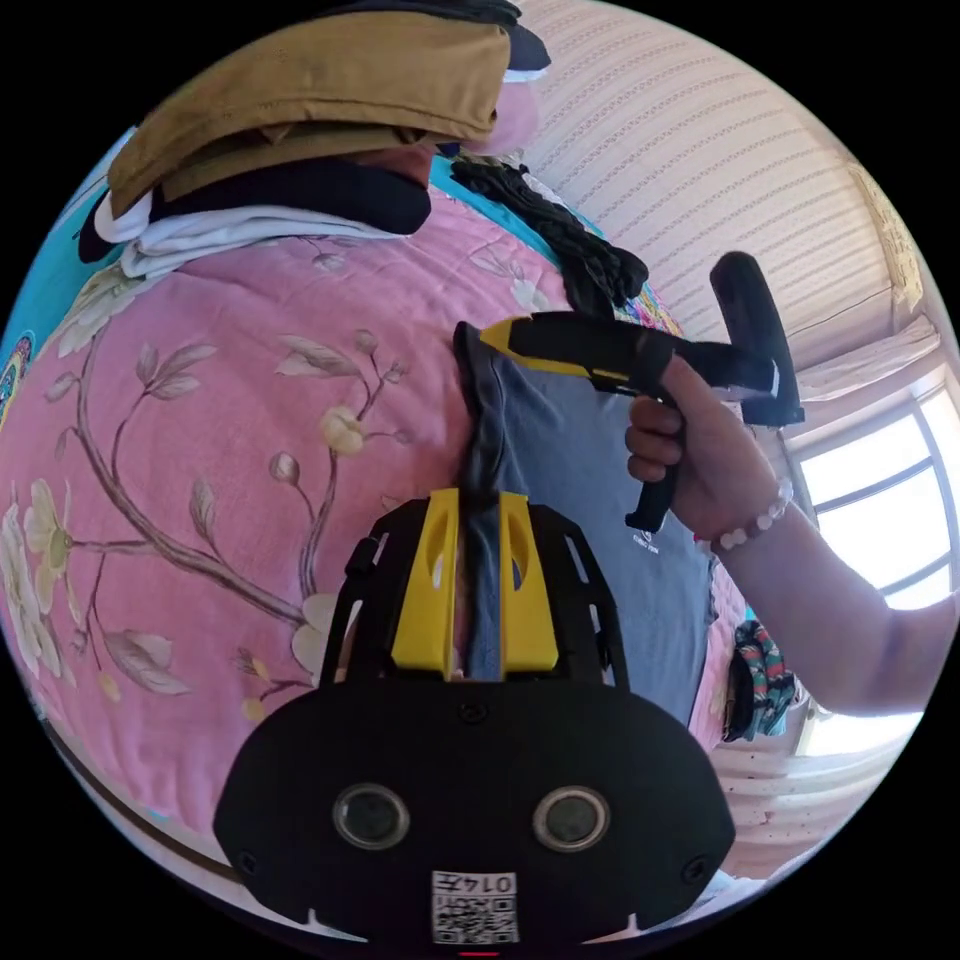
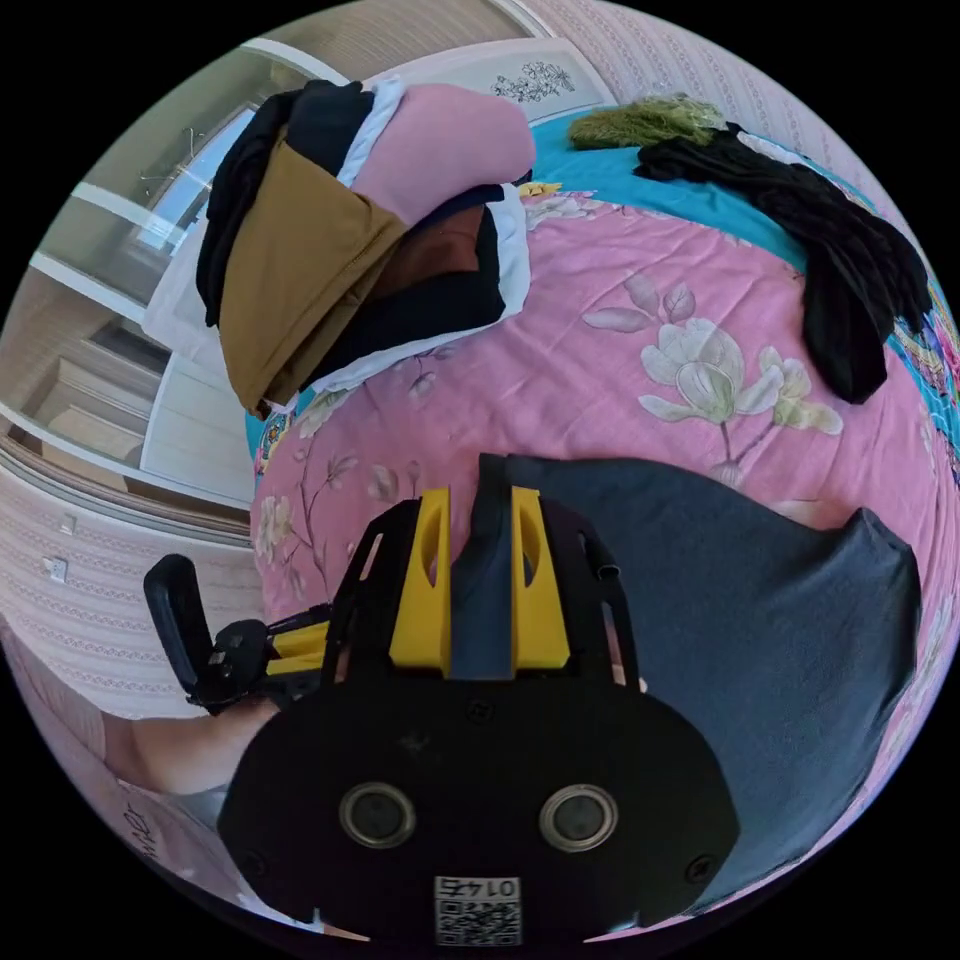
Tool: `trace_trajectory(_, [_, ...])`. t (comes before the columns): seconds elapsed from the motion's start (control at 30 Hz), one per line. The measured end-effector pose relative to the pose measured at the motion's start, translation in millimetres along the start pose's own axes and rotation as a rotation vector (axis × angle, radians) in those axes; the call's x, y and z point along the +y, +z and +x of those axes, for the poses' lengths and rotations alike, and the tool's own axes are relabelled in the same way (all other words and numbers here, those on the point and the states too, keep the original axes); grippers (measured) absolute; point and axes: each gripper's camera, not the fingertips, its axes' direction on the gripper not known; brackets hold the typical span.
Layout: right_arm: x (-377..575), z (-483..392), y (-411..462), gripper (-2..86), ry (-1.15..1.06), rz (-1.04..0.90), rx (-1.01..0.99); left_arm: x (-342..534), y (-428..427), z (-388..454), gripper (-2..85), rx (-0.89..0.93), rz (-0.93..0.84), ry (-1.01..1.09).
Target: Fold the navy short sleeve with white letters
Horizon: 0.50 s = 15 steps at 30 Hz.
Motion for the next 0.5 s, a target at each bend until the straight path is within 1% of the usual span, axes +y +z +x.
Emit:
trace_trajectory(0.07, [0.6, 5.3, 10.6, 9.3, 0.046, 0.004, 0.055, 3.1, 6.4, 3.6, 4.6, -0.03, 0.003, 0.03])
trace_trajectory(0.1, [3.1, 14.4, 18.8, 7.9, 0.096, -0.03, 0.059, 4.9, 9.3, 5.2, 4.1, -0.035, 0.002, 0.047])
trace_trajectory(0.13, [5.3, 18.9, 18.0, 7.0, 0.121, -0.019, 0.051, 5.5, 10.0, 5.7, 4.0, -0.032, 0.0, 0.048])
trace_trajectory(0.23, [19.4, 38.3, -0.6, 3.4, 0.165, -0.01, -0.076, 8.0, 11.2, 12.5, 3.6, -0.025, -0.023, 0.06])
trace_trajectory(0.3, [41.0, 53.7, -26.6, 2.5, 0.184, 0.056, -0.142, 13.6, 10.4, 25.4, 3.4, -0.006, -0.005, 0.107])
trace_trajectory(0.4, [72.3, 73.0, -60.3, 1.8, 0.207, 0.114, -0.191, 20.9, 13.0, 47.6, 3.5, 0.062, -0.01, 0.186])
trace_trajectory(0.5, [106.5, 88.6, -86.9, 1.6, 0.23, 0.137, -0.185, 30.3, 21.1, 72.7, 3.6, 0.095, -0.013, 0.265])
